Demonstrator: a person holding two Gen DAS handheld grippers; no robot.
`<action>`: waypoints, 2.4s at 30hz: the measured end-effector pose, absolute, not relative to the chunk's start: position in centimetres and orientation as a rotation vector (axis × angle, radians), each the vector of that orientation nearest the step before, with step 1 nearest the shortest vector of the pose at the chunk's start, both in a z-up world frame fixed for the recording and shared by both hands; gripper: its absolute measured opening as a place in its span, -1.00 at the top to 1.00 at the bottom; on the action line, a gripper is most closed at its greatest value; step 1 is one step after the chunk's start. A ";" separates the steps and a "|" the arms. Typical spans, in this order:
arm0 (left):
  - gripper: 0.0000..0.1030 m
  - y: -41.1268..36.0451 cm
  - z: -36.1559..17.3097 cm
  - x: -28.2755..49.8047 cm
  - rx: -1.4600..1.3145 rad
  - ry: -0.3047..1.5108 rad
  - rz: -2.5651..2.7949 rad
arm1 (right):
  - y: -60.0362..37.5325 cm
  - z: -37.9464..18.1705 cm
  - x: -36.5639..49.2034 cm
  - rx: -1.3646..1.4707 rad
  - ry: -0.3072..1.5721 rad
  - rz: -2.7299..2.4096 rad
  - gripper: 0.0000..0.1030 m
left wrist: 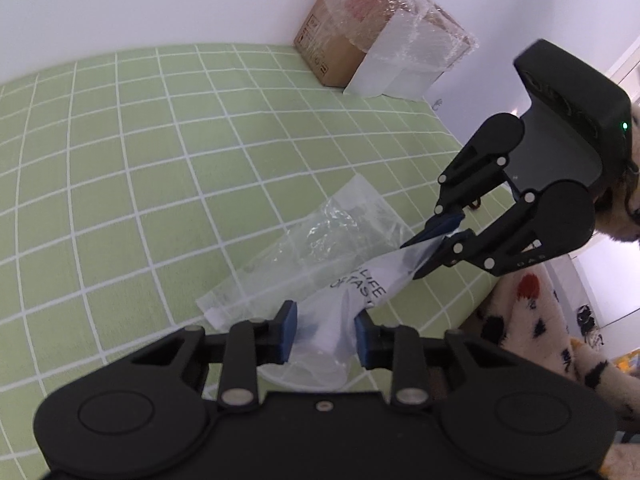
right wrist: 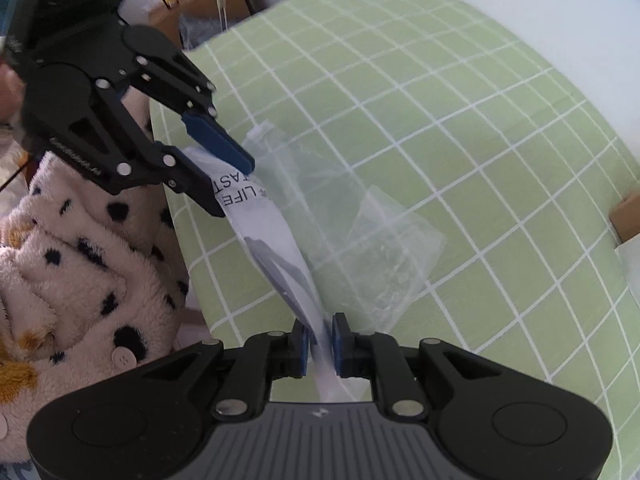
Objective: Fold shopping bag
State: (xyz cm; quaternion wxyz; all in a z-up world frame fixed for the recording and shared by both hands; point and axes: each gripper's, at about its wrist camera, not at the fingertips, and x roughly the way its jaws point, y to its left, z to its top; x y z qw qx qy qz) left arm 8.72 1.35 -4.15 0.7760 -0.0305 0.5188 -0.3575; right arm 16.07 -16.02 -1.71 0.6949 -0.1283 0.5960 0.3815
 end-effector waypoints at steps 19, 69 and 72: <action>0.30 2.2 -4.4 8.3 -0.044 1.063 -0.825 | -20.0 -1.9 15.4 0.089 1.277 0.679 0.70; -0.05 -1.9 -0.8 9.8 -0.009 0.818 -0.720 | -11.3 -1.9 6.9 -1.060 0.888 0.795 0.85; -0.01 -2.3 -1.6 10.1 0.014 0.869 -0.698 | -11.1 -2.3 6.0 -1.141 0.846 0.823 0.86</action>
